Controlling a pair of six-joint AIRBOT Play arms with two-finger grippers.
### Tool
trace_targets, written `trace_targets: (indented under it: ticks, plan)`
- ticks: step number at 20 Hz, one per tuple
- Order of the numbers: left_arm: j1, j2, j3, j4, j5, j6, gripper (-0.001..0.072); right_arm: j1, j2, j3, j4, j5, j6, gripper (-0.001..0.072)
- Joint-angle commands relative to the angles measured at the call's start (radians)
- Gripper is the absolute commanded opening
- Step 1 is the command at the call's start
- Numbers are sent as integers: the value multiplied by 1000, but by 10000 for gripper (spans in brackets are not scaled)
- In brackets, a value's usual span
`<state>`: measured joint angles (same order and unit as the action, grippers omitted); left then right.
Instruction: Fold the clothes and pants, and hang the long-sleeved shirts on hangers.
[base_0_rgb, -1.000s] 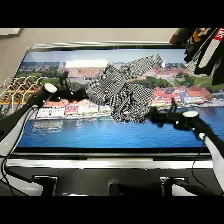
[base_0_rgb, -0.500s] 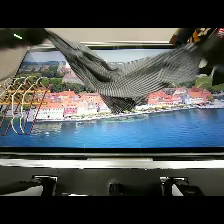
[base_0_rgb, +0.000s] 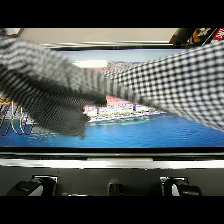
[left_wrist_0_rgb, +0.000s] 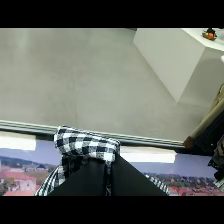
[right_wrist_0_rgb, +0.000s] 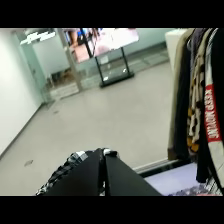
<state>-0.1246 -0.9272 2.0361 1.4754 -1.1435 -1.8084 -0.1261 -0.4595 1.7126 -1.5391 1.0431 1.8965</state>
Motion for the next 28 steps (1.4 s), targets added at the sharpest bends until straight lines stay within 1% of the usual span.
trace_targets:
  ticks: [1,3,6,8,11,12,14,16,18,20,21,22,23,24,25,26,27,28]
  plan:
    - [0,58,-38,8,-6,-37,21,1,22,8,-71,-6,29,27]
    - [0,17,-85,-67,20,-28,21,1,-35,8,-74,-5,29,27]
    - [-2,-128,-151,-201,95,55,21,1,-171,8,-118,10,30,27]
    - [-5,-280,-158,-257,171,104,21,1,-283,8,-202,8,31,27]
    - [-57,-544,-157,-331,346,201,22,1,-475,8,-339,-5,31,27]
    - [-80,-624,-157,-349,398,221,21,1,-545,8,-370,-13,34,27]
    - [-118,-772,-157,-351,475,223,21,1,-682,8,-398,-37,68,28]
    - [-138,-898,-157,-393,480,219,22,1,-820,8,-388,-54,115,28]
    - [-137,-985,-157,-501,411,219,22,1,-948,8,-340,-47,161,28]
    - [-126,-1034,-157,-576,327,219,24,1,-1056,8,-227,-26,156,28]
    - [-118,-1041,-157,-586,299,219,30,1,-1097,8,-160,-6,136,28]
    - [-106,-1038,-157,-586,276,219,106,1,-1132,8,-85,21,100,28]
    - [-87,-1026,-152,-586,248,209,298,1,-1153,8,-20,51,49,56]
    - [-60,-1011,-138,-586,203,201,442,1,-1157,8,20,79,-18,145]
    - [-27,-991,-119,-586,149,202,500,0,-1150,8,36,114,-99,306]
    - [13,-962,-105,-585,89,206,527,-1,-1135,8,34,159,-179,449]
    - [54,-926,-104,-579,37,216,555,-9,-1115,8,42,216,-259,497]
    - [100,-884,-105,-549,-30,216,557,-39,-1085,-6,107,248,-269,499]
